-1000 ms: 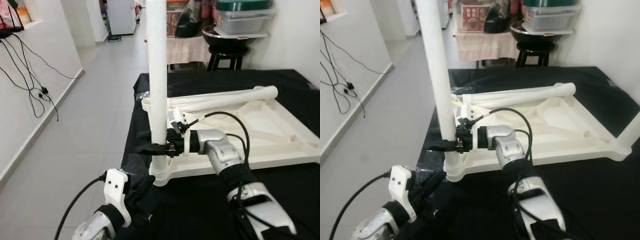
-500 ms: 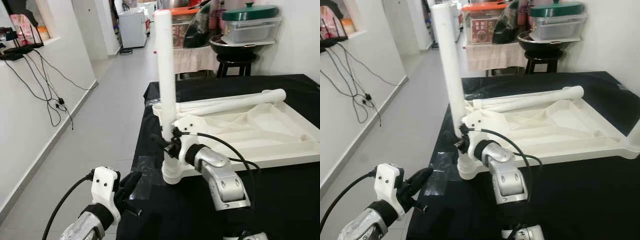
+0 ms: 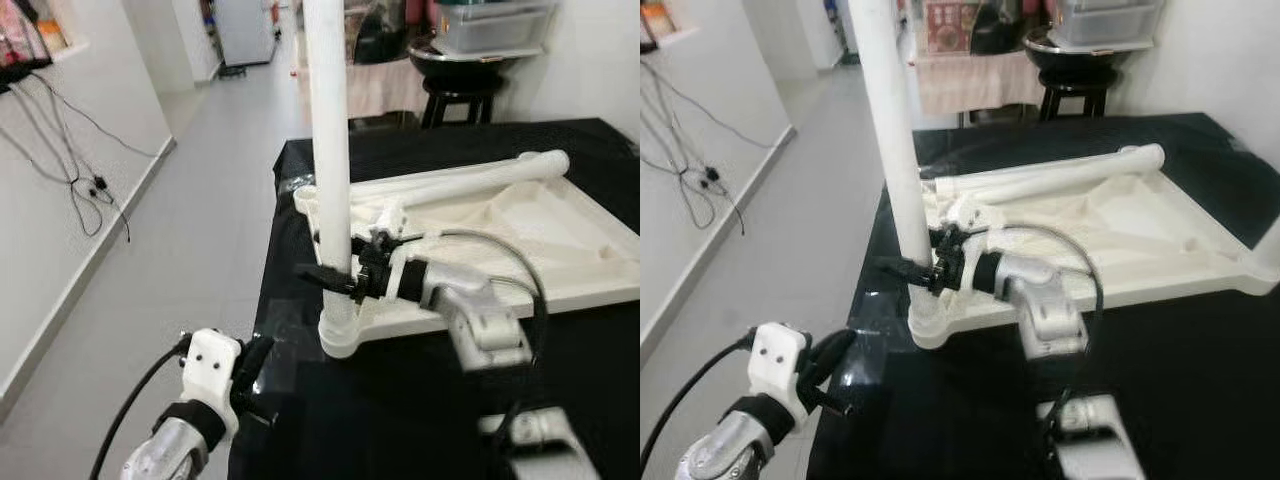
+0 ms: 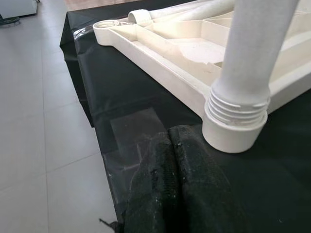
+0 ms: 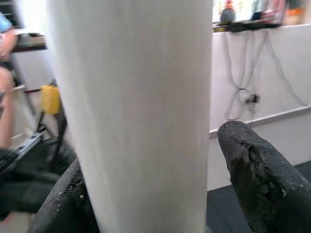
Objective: Building children table
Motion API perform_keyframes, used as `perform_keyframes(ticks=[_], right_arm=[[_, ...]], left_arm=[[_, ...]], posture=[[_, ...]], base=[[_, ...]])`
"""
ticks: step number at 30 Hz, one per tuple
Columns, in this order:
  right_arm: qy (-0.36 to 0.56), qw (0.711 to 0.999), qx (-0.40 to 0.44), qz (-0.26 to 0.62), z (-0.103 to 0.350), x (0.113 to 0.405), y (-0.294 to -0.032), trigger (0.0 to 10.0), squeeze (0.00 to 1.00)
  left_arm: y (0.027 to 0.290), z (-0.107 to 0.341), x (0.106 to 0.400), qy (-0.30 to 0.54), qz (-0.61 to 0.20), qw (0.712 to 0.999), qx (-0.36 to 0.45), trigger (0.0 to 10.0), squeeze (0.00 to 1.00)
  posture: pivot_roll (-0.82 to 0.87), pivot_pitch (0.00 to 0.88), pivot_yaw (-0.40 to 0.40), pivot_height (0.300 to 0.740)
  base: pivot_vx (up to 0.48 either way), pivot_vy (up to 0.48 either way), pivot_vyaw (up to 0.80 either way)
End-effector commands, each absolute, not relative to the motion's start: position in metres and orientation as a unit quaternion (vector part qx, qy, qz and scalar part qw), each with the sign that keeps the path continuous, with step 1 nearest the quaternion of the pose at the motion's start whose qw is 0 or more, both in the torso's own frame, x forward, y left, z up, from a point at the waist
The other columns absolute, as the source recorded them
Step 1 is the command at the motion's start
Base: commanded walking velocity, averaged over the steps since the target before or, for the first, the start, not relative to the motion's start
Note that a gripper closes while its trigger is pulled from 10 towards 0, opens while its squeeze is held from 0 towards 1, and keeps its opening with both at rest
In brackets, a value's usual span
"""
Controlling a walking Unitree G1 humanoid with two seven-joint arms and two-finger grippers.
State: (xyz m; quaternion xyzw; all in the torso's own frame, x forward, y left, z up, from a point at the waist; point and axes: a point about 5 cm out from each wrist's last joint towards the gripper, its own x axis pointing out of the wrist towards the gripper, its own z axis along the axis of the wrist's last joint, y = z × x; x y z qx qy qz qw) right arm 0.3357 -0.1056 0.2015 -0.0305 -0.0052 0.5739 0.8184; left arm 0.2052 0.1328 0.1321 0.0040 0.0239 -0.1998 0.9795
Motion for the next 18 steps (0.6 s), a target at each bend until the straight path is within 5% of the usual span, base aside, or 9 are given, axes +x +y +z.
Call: perform_keyframes(ticks=[1,5,6,9,10,18], right_arm=[[0.015,0.794,-0.029,0.607,0.191,0.336,-0.102,10.0,0.00],[0.036,0.769,-0.037,0.637,0.188,0.343,-0.098,10.0,0.00],[0.045,0.765,-0.040,0.641,0.188,0.348,-0.096,2.3,0.00],[0.048,0.763,-0.040,0.644,0.189,0.352,-0.094,2.3,0.00],[0.053,0.765,-0.042,0.640,0.189,0.355,-0.094,0.0,0.00],[0.053,0.757,-0.044,0.649,0.185,0.354,-0.112,0.0,0.00]], left_arm=[[0.131,0.130,0.206,0.028,-0.209,0.978,0.015,10.0,0.00],[0.125,0.129,0.210,0.025,-0.226,0.974,0.009,10.0,0.00],[0.124,0.129,0.209,0.024,-0.229,0.973,0.002,10.0,0.00],[0.123,0.129,0.209,0.024,-0.230,0.973,-0.003,10.0,0.00],[0.123,0.129,0.208,0.024,-0.230,0.973,-0.004,10.0,0.00],[0.120,0.128,0.204,0.027,-0.233,0.972,-0.008,10.0,0.00]], posture=[[0.01,0.040,0.060,0.740],[0.03,0.036,0.046,0.740],[0.03,0.036,0.048,0.740],[0.04,0.036,0.049,0.740],[0.04,0.035,0.050,0.740],[0.02,0.041,0.054,0.740]], base=[[0.000,0.000,0.00],[0.000,0.000,0.00],[0.000,0.000,0.00],[0.000,0.000,0.00],[0.000,0.000,0.00],[0.000,0.000,0.00]])
